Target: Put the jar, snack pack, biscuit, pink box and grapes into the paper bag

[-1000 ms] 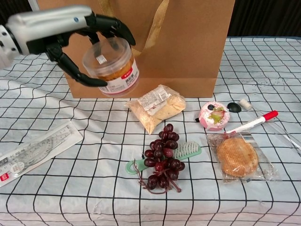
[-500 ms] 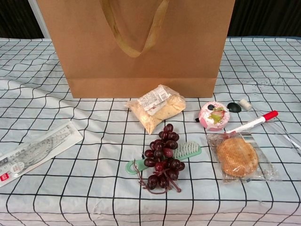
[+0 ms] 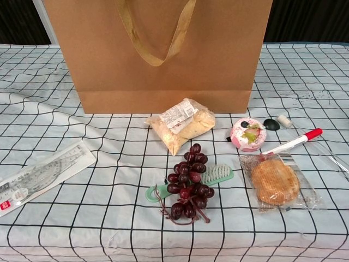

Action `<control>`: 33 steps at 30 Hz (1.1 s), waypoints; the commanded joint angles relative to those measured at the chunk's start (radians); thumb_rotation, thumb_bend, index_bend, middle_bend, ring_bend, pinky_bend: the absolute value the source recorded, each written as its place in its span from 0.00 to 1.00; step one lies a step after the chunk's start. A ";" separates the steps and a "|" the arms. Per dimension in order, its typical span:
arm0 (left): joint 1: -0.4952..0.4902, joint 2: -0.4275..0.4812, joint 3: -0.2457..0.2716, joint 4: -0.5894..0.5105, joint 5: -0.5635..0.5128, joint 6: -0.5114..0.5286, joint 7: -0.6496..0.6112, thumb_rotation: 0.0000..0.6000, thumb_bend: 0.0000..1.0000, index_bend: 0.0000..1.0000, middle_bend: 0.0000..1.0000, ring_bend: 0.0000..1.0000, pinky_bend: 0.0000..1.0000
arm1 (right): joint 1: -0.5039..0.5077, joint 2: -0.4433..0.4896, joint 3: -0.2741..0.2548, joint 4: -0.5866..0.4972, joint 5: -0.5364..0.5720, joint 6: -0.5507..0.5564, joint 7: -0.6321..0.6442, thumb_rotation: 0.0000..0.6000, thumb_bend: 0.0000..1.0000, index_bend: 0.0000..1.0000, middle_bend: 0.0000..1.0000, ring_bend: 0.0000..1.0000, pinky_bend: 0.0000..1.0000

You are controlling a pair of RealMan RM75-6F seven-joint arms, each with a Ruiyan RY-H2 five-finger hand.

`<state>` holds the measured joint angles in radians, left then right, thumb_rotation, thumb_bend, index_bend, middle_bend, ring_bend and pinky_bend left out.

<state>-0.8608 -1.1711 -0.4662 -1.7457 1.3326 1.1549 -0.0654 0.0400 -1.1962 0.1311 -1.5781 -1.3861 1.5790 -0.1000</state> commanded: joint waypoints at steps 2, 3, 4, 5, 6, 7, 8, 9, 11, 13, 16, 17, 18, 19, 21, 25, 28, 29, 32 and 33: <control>-0.039 -0.053 -0.006 0.081 -0.057 -0.039 0.002 1.00 0.26 0.28 0.36 0.32 0.45 | 0.001 -0.003 0.002 0.006 0.003 -0.006 0.002 1.00 0.20 0.13 0.12 0.20 0.22; -0.042 -0.058 -0.001 0.089 -0.067 -0.051 -0.001 1.00 0.26 0.28 0.36 0.32 0.45 | 0.002 -0.004 0.003 0.008 0.004 -0.006 0.002 1.00 0.20 0.13 0.12 0.20 0.22; -0.044 -0.061 0.006 0.096 -0.078 -0.068 -0.004 1.00 0.26 0.28 0.36 0.32 0.45 | 0.002 -0.005 0.004 0.010 0.004 -0.006 0.003 1.00 0.20 0.13 0.12 0.20 0.22; -0.047 -0.063 0.012 0.103 -0.085 -0.082 -0.006 1.00 0.26 0.28 0.36 0.32 0.45 | 0.002 -0.005 0.004 0.011 0.005 -0.007 0.003 1.00 0.20 0.13 0.12 0.20 0.22; -0.048 -0.064 0.016 0.108 -0.088 -0.088 -0.006 1.00 0.26 0.28 0.36 0.32 0.45 | 0.002 -0.005 0.005 0.011 0.005 -0.007 0.003 1.00 0.20 0.13 0.12 0.20 0.22; -0.045 -0.064 0.026 0.112 -0.087 -0.093 -0.004 1.00 0.26 0.28 0.36 0.32 0.45 | 0.002 -0.006 0.005 0.013 0.006 -0.007 0.004 1.00 0.20 0.13 0.12 0.20 0.22; -0.050 -0.069 0.033 0.125 -0.089 -0.104 -0.001 1.00 0.26 0.28 0.36 0.32 0.45 | 0.001 -0.006 0.006 0.014 0.007 -0.008 0.004 1.00 0.20 0.13 0.12 0.20 0.22; -0.055 -0.076 0.036 0.137 -0.093 -0.112 -0.001 1.00 0.26 0.28 0.36 0.32 0.45 | 0.001 -0.007 0.006 0.014 0.008 -0.009 0.005 1.00 0.20 0.13 0.12 0.20 0.22; -0.063 -0.088 0.038 0.157 -0.099 -0.122 -0.004 1.00 0.26 0.28 0.36 0.32 0.45 | 0.001 -0.007 0.007 0.016 0.007 -0.009 0.006 1.00 0.20 0.13 0.12 0.20 0.22; -0.070 -0.097 0.043 0.166 -0.103 -0.134 -0.009 1.00 0.25 0.27 0.36 0.31 0.44 | 0.000 -0.007 0.009 0.016 0.008 -0.007 0.006 1.00 0.20 0.13 0.12 0.20 0.22; -0.076 -0.101 0.054 0.176 -0.105 -0.150 -0.004 1.00 0.15 0.25 0.33 0.26 0.40 | -0.002 -0.005 0.012 0.017 0.009 -0.003 0.009 1.00 0.20 0.13 0.12 0.20 0.22; -0.078 -0.101 0.060 0.182 -0.112 -0.159 0.007 1.00 0.09 0.22 0.30 0.20 0.35 | -0.003 -0.005 0.013 0.016 0.009 -0.002 0.011 1.00 0.20 0.13 0.12 0.20 0.22; -0.080 -0.101 0.062 0.184 -0.120 -0.164 0.018 1.00 0.06 0.21 0.27 0.16 0.32 | -0.004 -0.004 0.014 0.016 0.008 -0.001 0.012 1.00 0.20 0.13 0.12 0.20 0.22; -0.081 -0.101 0.064 0.185 -0.132 -0.170 0.030 1.00 0.02 0.18 0.23 0.10 0.28 | -0.004 -0.004 0.014 0.015 0.008 0.000 0.014 1.00 0.20 0.13 0.12 0.20 0.22; -0.079 -0.096 0.065 0.174 -0.154 -0.172 0.053 1.00 0.00 0.16 0.17 0.03 0.23 | -0.005 -0.003 0.015 0.013 0.005 0.002 0.018 1.00 0.20 0.13 0.12 0.20 0.22; -0.071 -0.080 0.048 0.124 -0.183 -0.156 0.055 1.00 0.00 0.15 0.11 0.00 0.18 | -0.007 -0.002 0.015 0.010 -0.001 0.007 0.019 1.00 0.20 0.13 0.12 0.20 0.22; -0.066 -0.061 0.036 0.100 -0.187 -0.143 0.059 1.00 0.00 0.14 0.11 0.00 0.16 | -0.007 -0.001 0.016 0.009 -0.002 0.007 0.020 1.00 0.20 0.13 0.12 0.20 0.22; -0.063 -0.053 0.033 0.092 -0.190 -0.140 0.061 1.00 0.00 0.15 0.11 0.00 0.16 | -0.008 -0.001 0.016 0.009 -0.002 0.006 0.021 1.00 0.20 0.13 0.12 0.20 0.22; -0.044 -0.019 0.024 0.057 -0.193 -0.116 0.062 1.00 0.01 0.15 0.12 0.00 0.16 | -0.008 -0.001 0.014 0.009 -0.005 0.005 0.021 1.00 0.20 0.13 0.12 0.20 0.22; -0.033 -0.009 0.023 0.043 -0.188 -0.101 0.063 1.00 0.03 0.15 0.13 0.00 0.16 | -0.008 -0.001 0.014 0.009 -0.006 0.006 0.021 1.00 0.20 0.13 0.12 0.20 0.22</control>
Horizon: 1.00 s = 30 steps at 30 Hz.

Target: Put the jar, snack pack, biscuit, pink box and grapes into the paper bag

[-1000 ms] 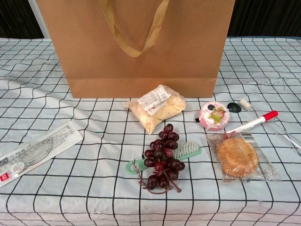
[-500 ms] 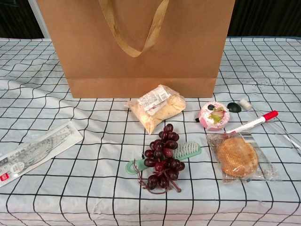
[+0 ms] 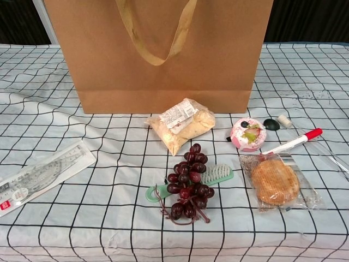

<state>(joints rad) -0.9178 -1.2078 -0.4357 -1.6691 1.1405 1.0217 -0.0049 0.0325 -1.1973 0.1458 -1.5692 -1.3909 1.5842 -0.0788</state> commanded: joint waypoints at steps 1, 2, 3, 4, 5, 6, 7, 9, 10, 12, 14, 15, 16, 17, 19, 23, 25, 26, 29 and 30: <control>0.037 0.040 -0.005 -0.052 0.015 0.050 0.003 1.00 0.05 0.15 0.13 0.00 0.16 | 0.000 0.000 0.000 0.000 -0.002 0.001 0.000 1.00 0.20 0.13 0.12 0.20 0.22; 0.054 0.053 -0.001 -0.073 0.032 0.071 0.001 1.00 0.06 0.15 0.14 0.00 0.17 | -0.001 0.000 0.001 0.000 -0.002 0.001 0.000 1.00 0.20 0.13 0.12 0.20 0.22; 0.075 0.066 0.007 -0.098 0.055 0.097 -0.004 1.00 0.07 0.15 0.14 0.01 0.17 | -0.001 0.001 0.001 0.000 -0.001 0.002 0.000 1.00 0.20 0.13 0.12 0.20 0.22; 0.101 0.080 0.019 -0.126 0.083 0.127 -0.008 1.00 0.07 0.15 0.14 0.01 0.18 | -0.002 0.001 0.002 0.000 -0.001 0.004 0.001 1.00 0.20 0.13 0.12 0.20 0.22; 0.151 0.103 0.046 -0.171 0.136 0.182 -0.020 1.00 0.07 0.15 0.15 0.02 0.19 | -0.003 0.001 0.004 0.000 -0.001 0.006 0.001 1.00 0.20 0.13 0.12 0.20 0.22; 0.187 0.114 0.069 -0.198 0.180 0.225 -0.030 1.00 0.07 0.15 0.15 0.02 0.20 | -0.003 0.002 0.005 0.000 -0.001 0.008 0.001 1.00 0.20 0.13 0.12 0.20 0.22; 0.228 0.123 0.099 -0.220 0.236 0.275 -0.041 1.00 0.07 0.16 0.16 0.04 0.21 | -0.004 0.002 0.006 -0.001 -0.002 0.010 0.001 1.00 0.20 0.13 0.12 0.20 0.22; 0.312 0.127 0.174 -0.231 0.358 0.378 -0.062 1.00 0.07 0.18 0.17 0.07 0.24 | -0.005 0.002 0.007 -0.003 -0.002 0.013 0.000 1.00 0.20 0.13 0.12 0.20 0.22; 0.348 0.120 0.213 -0.218 0.417 0.422 -0.078 1.00 0.07 0.19 0.18 0.08 0.24 | -0.006 0.003 0.007 -0.004 -0.003 0.014 -0.002 1.00 0.20 0.13 0.12 0.20 0.22; 0.418 0.107 0.303 -0.171 0.518 0.487 -0.116 1.00 0.07 0.19 0.18 0.08 0.24 | -0.007 0.004 0.006 -0.008 -0.005 0.017 -0.004 1.00 0.20 0.13 0.12 0.20 0.22; 0.481 0.091 0.394 -0.110 0.598 0.538 -0.180 1.00 0.07 0.20 0.18 0.08 0.25 | -0.008 0.004 0.006 -0.010 -0.007 0.019 -0.007 1.00 0.20 0.13 0.12 0.20 0.22; 0.517 0.076 0.442 -0.056 0.649 0.579 -0.233 1.00 0.07 0.20 0.18 0.08 0.25 | -0.008 0.004 0.006 -0.011 -0.008 0.020 -0.010 1.00 0.20 0.13 0.12 0.20 0.22; 0.536 0.061 0.465 -0.021 0.673 0.603 -0.268 1.00 0.08 0.20 0.18 0.08 0.25 | -0.009 0.004 0.006 -0.012 -0.008 0.020 -0.011 1.00 0.20 0.13 0.12 0.20 0.22; 0.550 0.043 0.484 0.016 0.693 0.623 -0.301 1.00 0.08 0.20 0.19 0.08 0.25 | -0.009 0.004 0.006 -0.012 -0.009 0.020 -0.012 1.00 0.20 0.13 0.12 0.20 0.22; 0.579 0.008 0.520 0.095 0.727 0.657 -0.354 1.00 0.10 0.21 0.20 0.08 0.25 | -0.009 0.004 0.006 -0.013 -0.009 0.020 -0.013 1.00 0.20 0.13 0.12 0.20 0.22; 0.603 -0.093 0.555 0.252 0.756 0.660 -0.393 1.00 0.10 0.21 0.21 0.08 0.25 | -0.008 0.003 0.005 -0.013 -0.009 0.016 -0.013 1.00 0.20 0.13 0.12 0.20 0.22; 0.597 -0.131 0.564 0.302 0.756 0.619 -0.378 1.00 0.10 0.20 0.20 0.07 0.25 | -0.008 0.003 0.005 -0.012 -0.007 0.013 -0.013 1.00 0.20 0.13 0.12 0.20 0.22; 0.589 -0.149 0.568 0.319 0.755 0.591 -0.369 1.00 0.10 0.20 0.20 0.06 0.25 | -0.008 0.003 0.005 -0.012 -0.007 0.012 -0.012 1.00 0.20 0.13 0.12 0.20 0.22; 0.562 -0.209 0.558 0.359 0.742 0.510 -0.318 1.00 0.10 0.18 0.18 0.04 0.24 | -0.007 0.003 0.006 -0.013 -0.008 0.010 -0.006 1.00 0.20 0.13 0.12 0.20 0.22; 0.552 -0.226 0.552 0.368 0.739 0.491 -0.305 1.00 0.10 0.18 0.17 0.03 0.23 | -0.007 0.003 0.006 -0.013 -0.008 0.010 -0.004 1.00 0.20 0.13 0.12 0.20 0.22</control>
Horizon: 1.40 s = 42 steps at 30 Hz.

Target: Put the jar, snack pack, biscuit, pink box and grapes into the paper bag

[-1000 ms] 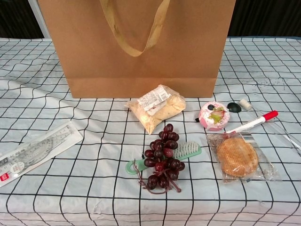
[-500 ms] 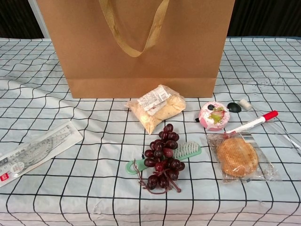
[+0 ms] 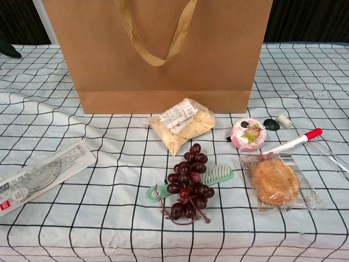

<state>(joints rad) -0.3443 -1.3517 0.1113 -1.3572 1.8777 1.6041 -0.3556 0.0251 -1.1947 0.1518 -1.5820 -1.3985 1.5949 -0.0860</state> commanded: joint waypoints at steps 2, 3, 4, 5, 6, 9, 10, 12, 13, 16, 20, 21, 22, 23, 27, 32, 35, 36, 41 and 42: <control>-0.043 -0.119 -0.011 0.062 -0.009 -0.131 0.059 1.00 0.10 0.17 0.15 0.03 0.21 | -0.001 0.002 0.002 0.000 0.001 0.000 0.009 1.00 0.20 0.13 0.12 0.20 0.22; -0.061 -0.142 -0.025 0.063 -0.019 -0.157 0.061 1.00 0.10 0.16 0.14 0.02 0.20 | -0.002 0.004 0.004 0.001 0.003 0.000 0.014 1.00 0.20 0.13 0.13 0.20 0.22; -0.074 -0.156 -0.036 0.063 -0.028 -0.177 0.063 1.00 0.10 0.16 0.13 0.02 0.18 | -0.003 0.005 0.005 0.001 0.004 0.001 0.017 1.00 0.20 0.13 0.13 0.20 0.22; -0.089 -0.169 -0.049 0.064 -0.037 -0.198 0.070 1.00 0.10 0.15 0.11 0.01 0.16 | -0.004 0.006 0.005 0.002 0.006 0.001 0.021 1.00 0.21 0.13 0.13 0.20 0.22; -0.105 -0.182 -0.063 0.065 -0.047 -0.220 0.079 1.00 0.10 0.15 0.10 0.00 0.15 | -0.004 0.007 0.006 0.002 0.007 0.000 0.025 1.00 0.21 0.13 0.13 0.20 0.22; -0.158 -0.217 -0.109 0.065 -0.086 -0.302 0.111 1.00 0.10 0.13 0.06 0.00 0.14 | -0.005 0.009 0.005 0.007 0.008 -0.003 0.033 1.00 0.21 0.13 0.13 0.20 0.22; -0.186 -0.233 -0.135 0.063 -0.108 -0.342 0.125 1.00 0.10 0.12 0.05 0.00 0.14 | -0.006 0.009 0.004 0.010 0.008 -0.005 0.036 1.00 0.21 0.13 0.13 0.20 0.22; -0.221 -0.252 -0.166 0.060 -0.137 -0.392 0.142 1.00 0.10 0.10 0.04 0.00 0.13 | -0.006 0.010 0.004 0.014 0.009 -0.008 0.041 1.00 0.21 0.13 0.13 0.20 0.22; -0.238 -0.261 -0.181 0.059 -0.150 -0.416 0.153 1.00 0.10 0.10 0.03 0.00 0.13 | -0.006 0.010 0.005 0.016 0.012 -0.009 0.044 1.00 0.21 0.13 0.13 0.20 0.22; -0.285 -0.286 -0.219 0.056 -0.185 -0.482 0.203 1.00 0.09 0.10 0.02 0.00 0.12 | -0.007 0.012 0.009 0.019 0.018 -0.012 0.054 1.00 0.21 0.13 0.13 0.20 0.22; -0.345 -0.320 -0.264 0.057 -0.228 -0.558 0.281 1.00 0.05 0.08 0.01 0.00 0.11 | -0.008 0.014 0.011 0.019 0.019 -0.012 0.064 1.00 0.21 0.13 0.13 0.20 0.22; -0.359 -0.328 -0.274 0.060 -0.241 -0.582 0.302 1.00 0.04 0.07 0.01 0.00 0.11 | -0.008 0.014 0.010 0.019 0.019 -0.013 0.064 1.00 0.21 0.13 0.13 0.20 0.22; -0.373 -0.334 -0.281 0.061 -0.255 -0.605 0.325 1.00 0.04 0.06 0.01 0.00 0.10 | -0.008 0.014 0.010 0.019 0.019 -0.013 0.064 1.00 0.21 0.13 0.13 0.20 0.22; -0.386 -0.340 -0.285 0.060 -0.265 -0.628 0.349 1.00 0.04 0.06 0.01 0.00 0.10 | -0.007 0.014 0.010 0.020 0.018 -0.015 0.064 1.00 0.21 0.13 0.13 0.20 0.22; -0.427 -0.363 -0.303 0.054 -0.308 -0.692 0.445 1.00 0.04 0.06 0.01 0.00 0.10 | -0.006 0.014 0.009 0.020 0.017 -0.019 0.067 1.00 0.21 0.13 0.13 0.20 0.22; -0.451 -0.391 -0.307 0.076 -0.331 -0.710 0.539 1.00 0.04 0.06 0.01 0.00 0.10 | -0.006 0.013 0.011 0.025 0.023 -0.023 0.074 1.00 0.21 0.13 0.13 0.20 0.22; -0.464 -0.409 -0.315 0.093 -0.358 -0.727 0.566 1.00 0.04 0.06 0.02 0.00 0.10 | -0.007 0.013 0.012 0.026 0.023 -0.022 0.078 1.00 0.21 0.13 0.13 0.20 0.22; -0.467 -0.412 -0.317 0.096 -0.363 -0.731 0.569 1.00 0.04 0.06 0.02 0.00 0.10 | -0.007 0.014 0.012 0.026 0.023 -0.023 0.079 1.00 0.21 0.13 0.13 0.20 0.22; -0.497 -0.439 -0.324 0.129 -0.398 -0.766 0.608 1.00 0.05 0.06 0.02 0.00 0.10 | -0.006 0.013 0.014 0.028 0.023 -0.023 0.083 1.00 0.21 0.13 0.13 0.20 0.22; -0.501 -0.445 -0.325 0.136 -0.406 -0.772 0.615 1.00 0.05 0.06 0.02 0.00 0.10 | -0.006 0.013 0.014 0.029 0.023 -0.023 0.085 1.00 0.21 0.13 0.13 0.20 0.22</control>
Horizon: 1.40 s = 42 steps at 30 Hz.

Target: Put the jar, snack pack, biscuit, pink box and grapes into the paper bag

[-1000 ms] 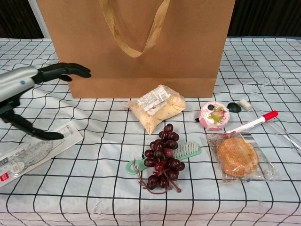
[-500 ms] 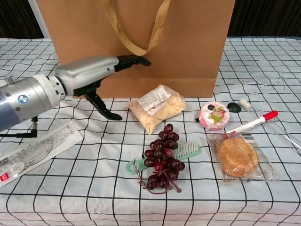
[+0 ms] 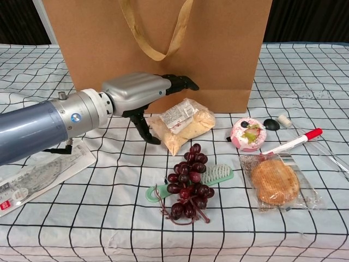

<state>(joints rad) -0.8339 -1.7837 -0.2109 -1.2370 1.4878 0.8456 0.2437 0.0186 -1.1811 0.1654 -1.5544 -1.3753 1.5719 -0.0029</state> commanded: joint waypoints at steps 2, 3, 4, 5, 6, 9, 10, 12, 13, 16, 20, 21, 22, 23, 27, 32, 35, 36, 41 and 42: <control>-0.018 -0.026 -0.008 0.028 -0.034 -0.023 0.022 1.00 0.05 0.06 0.02 0.00 0.10 | 0.000 -0.001 0.002 0.003 0.001 -0.001 0.006 1.00 0.21 0.13 0.13 0.20 0.22; -0.022 -0.032 -0.010 0.035 -0.042 -0.027 0.023 1.00 0.06 0.06 0.02 0.00 0.10 | 0.000 -0.001 0.002 0.005 0.002 -0.001 0.006 1.00 0.21 0.13 0.13 0.20 0.22; -0.027 -0.039 -0.012 0.043 -0.050 -0.032 0.024 1.00 0.06 0.07 0.02 0.00 0.10 | 0.000 -0.001 0.003 0.006 0.003 -0.001 0.007 1.00 0.21 0.13 0.13 0.20 0.22; -0.031 -0.045 -0.013 0.051 -0.056 -0.036 0.026 1.00 0.06 0.07 0.02 0.00 0.10 | 0.000 -0.001 0.003 0.006 0.003 -0.002 0.009 1.00 0.21 0.13 0.13 0.20 0.22; -0.036 -0.051 -0.015 0.059 -0.063 -0.041 0.027 1.00 0.06 0.07 0.03 0.00 0.10 | 0.000 -0.001 0.003 0.007 0.004 -0.002 0.011 1.00 0.21 0.13 0.13 0.20 0.22; -0.050 -0.069 -0.013 0.083 -0.075 -0.055 0.030 1.00 0.08 0.07 0.04 0.00 0.10 | 0.000 -0.001 0.003 0.008 0.003 -0.003 0.013 1.00 0.21 0.13 0.13 0.20 0.22; -0.052 -0.074 -0.011 0.089 -0.079 -0.058 0.029 1.00 0.08 0.07 0.04 0.00 0.10 | 0.000 -0.001 0.003 0.008 0.002 -0.004 0.014 1.00 0.21 0.13 0.13 0.20 0.22; -0.059 -0.083 -0.006 0.101 -0.082 -0.065 0.029 1.00 0.10 0.07 0.06 0.00 0.11 | 0.001 -0.001 0.002 0.009 0.002 -0.006 0.016 1.00 0.21 0.13 0.13 0.20 0.22; -0.062 -0.087 -0.004 0.107 -0.082 -0.065 0.029 1.00 0.11 0.08 0.07 0.00 0.12 | 0.001 -0.001 0.002 0.010 0.002 -0.006 0.016 1.00 0.21 0.13 0.13 0.20 0.22; -0.068 -0.102 0.005 0.129 -0.078 -0.058 0.029 1.00 0.15 0.09 0.12 0.04 0.15 | 0.001 -0.001 0.002 0.010 0.000 -0.006 0.019 1.00 0.21 0.13 0.13 0.20 0.22; -0.072 -0.111 0.012 0.146 -0.080 -0.054 0.023 1.00 0.20 0.12 0.19 0.10 0.19 | 0.001 0.000 0.002 0.010 -0.001 -0.006 0.023 1.00 0.21 0.13 0.13 0.20 0.22; -0.072 -0.113 0.014 0.148 -0.079 -0.051 0.021 1.00 0.21 0.13 0.20 0.11 0.21 | 0.000 0.000 0.002 0.010 -0.002 -0.006 0.023 1.00 0.21 0.13 0.13 0.20 0.22; -0.072 -0.114 0.015 0.151 -0.078 -0.046 0.019 1.00 0.22 0.15 0.22 0.13 0.22 | 0.000 0.000 0.001 0.010 -0.003 -0.006 0.023 1.00 0.21 0.13 0.13 0.20 0.22; -0.072 -0.117 0.018 0.156 -0.073 -0.036 0.016 1.00 0.24 0.16 0.24 0.14 0.24 | 0.001 0.000 0.001 0.010 -0.004 -0.006 0.024 1.00 0.21 0.13 0.13 0.20 0.22; -0.070 -0.120 0.025 0.169 -0.061 -0.010 0.009 1.00 0.27 0.21 0.28 0.16 0.25 | 0.001 0.000 0.001 0.010 -0.007 -0.005 0.024 1.00 0.21 0.13 0.13 0.20 0.22; -0.066 -0.112 0.031 0.173 -0.050 0.020 0.001 1.00 0.28 0.24 0.31 0.18 0.26 | 0.001 0.000 0.000 0.009 -0.008 -0.005 0.024 1.00 0.21 0.13 0.13 0.20 0.22; -0.058 -0.093 0.034 0.149 -0.042 0.044 -0.008 1.00 0.28 0.24 0.31 0.18 0.26 | 0.001 0.000 0.000 0.009 -0.008 -0.005 0.022 1.00 0.21 0.13 0.13 0.20 0.22; -0.054 -0.085 0.035 0.137 -0.038 0.054 -0.010 1.00 0.28 0.24 0.31 0.18 0.26 | 0.001 -0.001 0.000 0.009 -0.007 -0.005 0.021 1.00 0.21 0.13 0.13 0.20 0.22; -0.025 -0.018 0.049 0.042 -0.027 0.096 -0.001 1.00 0.28 0.24 0.31 0.18 0.26 | 0.001 -0.001 0.001 0.008 -0.006 -0.005 0.018 1.00 0.21 0.13 0.13 0.20 0.22; -0.018 0.000 0.053 0.017 -0.024 0.105 0.007 1.00 0.28 0.24 0.31 0.18 0.26 | 0.001 -0.001 0.001 0.008 -0.006 -0.004 0.018 1.00 0.21 0.13 0.13 0.20 0.22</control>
<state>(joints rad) -0.8688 -1.8198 -0.1678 -1.1757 1.4554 0.9293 0.2386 0.0195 -1.1820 0.1667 -1.5463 -1.3813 1.5678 0.0151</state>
